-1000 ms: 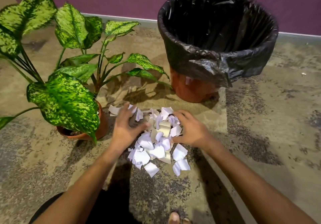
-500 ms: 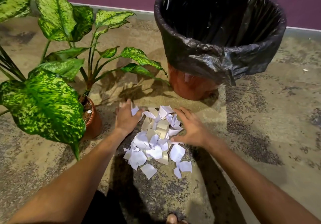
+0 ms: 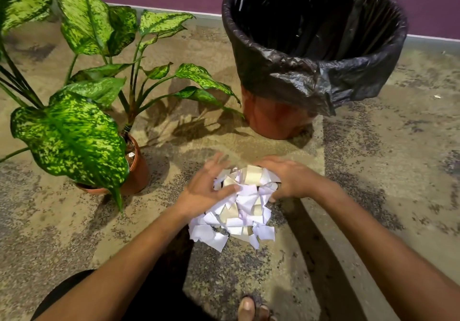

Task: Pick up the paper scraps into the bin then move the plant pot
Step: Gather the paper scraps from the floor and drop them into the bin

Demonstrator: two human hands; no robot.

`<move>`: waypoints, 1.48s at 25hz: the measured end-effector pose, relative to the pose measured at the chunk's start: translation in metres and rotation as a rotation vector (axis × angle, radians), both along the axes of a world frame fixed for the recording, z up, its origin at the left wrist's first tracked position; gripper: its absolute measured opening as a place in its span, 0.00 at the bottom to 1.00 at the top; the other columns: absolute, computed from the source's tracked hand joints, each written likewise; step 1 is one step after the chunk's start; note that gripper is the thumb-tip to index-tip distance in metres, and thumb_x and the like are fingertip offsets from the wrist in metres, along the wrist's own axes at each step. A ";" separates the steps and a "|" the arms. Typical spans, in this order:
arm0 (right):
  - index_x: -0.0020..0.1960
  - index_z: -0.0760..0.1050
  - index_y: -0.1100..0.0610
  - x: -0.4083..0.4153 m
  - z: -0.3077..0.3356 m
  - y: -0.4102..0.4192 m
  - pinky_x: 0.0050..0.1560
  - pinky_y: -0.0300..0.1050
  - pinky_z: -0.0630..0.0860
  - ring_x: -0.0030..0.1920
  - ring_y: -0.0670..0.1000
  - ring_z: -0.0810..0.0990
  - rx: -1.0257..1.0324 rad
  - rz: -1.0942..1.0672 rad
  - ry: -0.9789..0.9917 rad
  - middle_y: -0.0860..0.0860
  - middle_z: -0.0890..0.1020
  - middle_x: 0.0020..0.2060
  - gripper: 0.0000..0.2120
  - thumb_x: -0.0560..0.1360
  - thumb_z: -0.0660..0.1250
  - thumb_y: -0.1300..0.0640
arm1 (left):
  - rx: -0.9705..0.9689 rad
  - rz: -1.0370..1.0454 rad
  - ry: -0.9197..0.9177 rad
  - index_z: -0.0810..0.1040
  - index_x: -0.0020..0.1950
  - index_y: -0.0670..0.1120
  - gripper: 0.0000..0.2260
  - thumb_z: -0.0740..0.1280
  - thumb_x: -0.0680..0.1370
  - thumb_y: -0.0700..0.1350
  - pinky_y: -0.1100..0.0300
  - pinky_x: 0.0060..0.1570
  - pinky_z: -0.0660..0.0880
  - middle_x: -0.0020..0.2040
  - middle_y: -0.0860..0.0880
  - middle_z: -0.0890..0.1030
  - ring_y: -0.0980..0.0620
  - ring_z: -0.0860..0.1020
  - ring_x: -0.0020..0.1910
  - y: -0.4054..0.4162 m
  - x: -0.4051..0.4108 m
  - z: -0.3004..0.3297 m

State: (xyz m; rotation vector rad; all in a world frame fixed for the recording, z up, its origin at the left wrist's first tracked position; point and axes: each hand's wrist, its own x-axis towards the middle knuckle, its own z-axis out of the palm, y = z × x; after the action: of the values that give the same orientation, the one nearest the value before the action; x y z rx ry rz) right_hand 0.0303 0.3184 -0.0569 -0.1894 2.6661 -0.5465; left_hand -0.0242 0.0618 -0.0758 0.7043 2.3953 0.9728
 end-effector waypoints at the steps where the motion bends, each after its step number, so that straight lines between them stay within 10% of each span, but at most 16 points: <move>1: 0.75 0.54 0.42 0.004 0.003 0.008 0.66 0.46 0.64 0.71 0.50 0.65 0.046 -0.016 0.000 0.46 0.62 0.74 0.47 0.64 0.76 0.49 | -0.007 0.043 0.022 0.59 0.73 0.63 0.38 0.66 0.66 0.72 0.47 0.72 0.60 0.77 0.61 0.49 0.53 0.58 0.75 -0.004 -0.005 0.004; 8: 0.75 0.49 0.36 -0.007 0.006 -0.011 0.69 0.50 0.64 0.74 0.53 0.60 0.087 0.002 -0.019 0.47 0.54 0.77 0.47 0.68 0.72 0.57 | -0.251 -0.092 -0.010 0.57 0.74 0.59 0.45 0.78 0.64 0.57 0.45 0.70 0.62 0.75 0.52 0.60 0.48 0.62 0.71 0.011 -0.010 0.011; 13: 0.69 0.69 0.45 -0.009 0.005 -0.036 0.60 0.48 0.74 0.66 0.51 0.71 0.050 0.033 0.119 0.48 0.68 0.70 0.31 0.69 0.68 0.65 | -0.256 -0.099 0.076 0.73 0.68 0.50 0.27 0.75 0.70 0.43 0.71 0.44 0.69 0.60 0.50 0.76 0.54 0.75 0.51 0.031 -0.002 0.016; 17: 0.56 0.80 0.51 -0.001 0.009 -0.031 0.52 0.50 0.77 0.53 0.54 0.80 0.130 -0.064 0.217 0.51 0.82 0.53 0.14 0.73 0.66 0.64 | -0.211 -0.057 0.132 0.79 0.61 0.46 0.19 0.75 0.71 0.40 0.64 0.50 0.75 0.55 0.46 0.81 0.48 0.79 0.53 0.027 -0.005 0.026; 23: 0.56 0.80 0.51 0.012 0.029 -0.018 0.42 0.39 0.69 0.44 0.51 0.79 0.159 -0.249 0.201 0.52 0.81 0.44 0.14 0.76 0.63 0.65 | -0.219 0.063 0.175 0.81 0.56 0.45 0.15 0.67 0.73 0.31 0.65 0.39 0.78 0.48 0.45 0.84 0.49 0.81 0.44 0.017 -0.008 0.045; 27: 0.54 0.82 0.52 0.021 0.077 -0.022 0.53 0.46 0.78 0.48 0.51 0.81 0.018 -0.236 0.206 0.53 0.83 0.50 0.10 0.77 0.65 0.62 | -0.262 0.096 0.199 0.77 0.62 0.43 0.20 0.64 0.72 0.28 0.68 0.42 0.74 0.51 0.43 0.83 0.46 0.81 0.50 0.015 -0.009 0.054; 32: 0.52 0.82 0.52 0.031 0.177 -0.034 0.39 0.26 0.75 0.38 0.36 0.78 -0.285 -0.140 0.407 0.46 0.84 0.45 0.09 0.75 0.67 0.61 | -0.218 0.069 0.250 0.77 0.63 0.45 0.21 0.64 0.73 0.29 0.63 0.47 0.77 0.55 0.44 0.83 0.47 0.81 0.51 0.023 -0.007 0.076; 37: 0.53 0.82 0.53 0.017 0.257 -0.012 0.44 0.45 0.80 0.43 0.48 0.82 -0.326 -0.216 0.887 0.46 0.84 0.44 0.13 0.73 0.64 0.63 | -0.164 -0.008 0.352 0.83 0.54 0.46 0.17 0.64 0.72 0.30 0.53 0.49 0.79 0.47 0.46 0.86 0.48 0.82 0.47 0.045 -0.003 0.110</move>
State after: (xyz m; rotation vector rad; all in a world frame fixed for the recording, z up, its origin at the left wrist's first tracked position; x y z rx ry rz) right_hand 0.0470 0.3059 0.1996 -0.2909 3.4488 -1.1969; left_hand -0.0274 0.1064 0.0343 0.8825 2.7331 0.6822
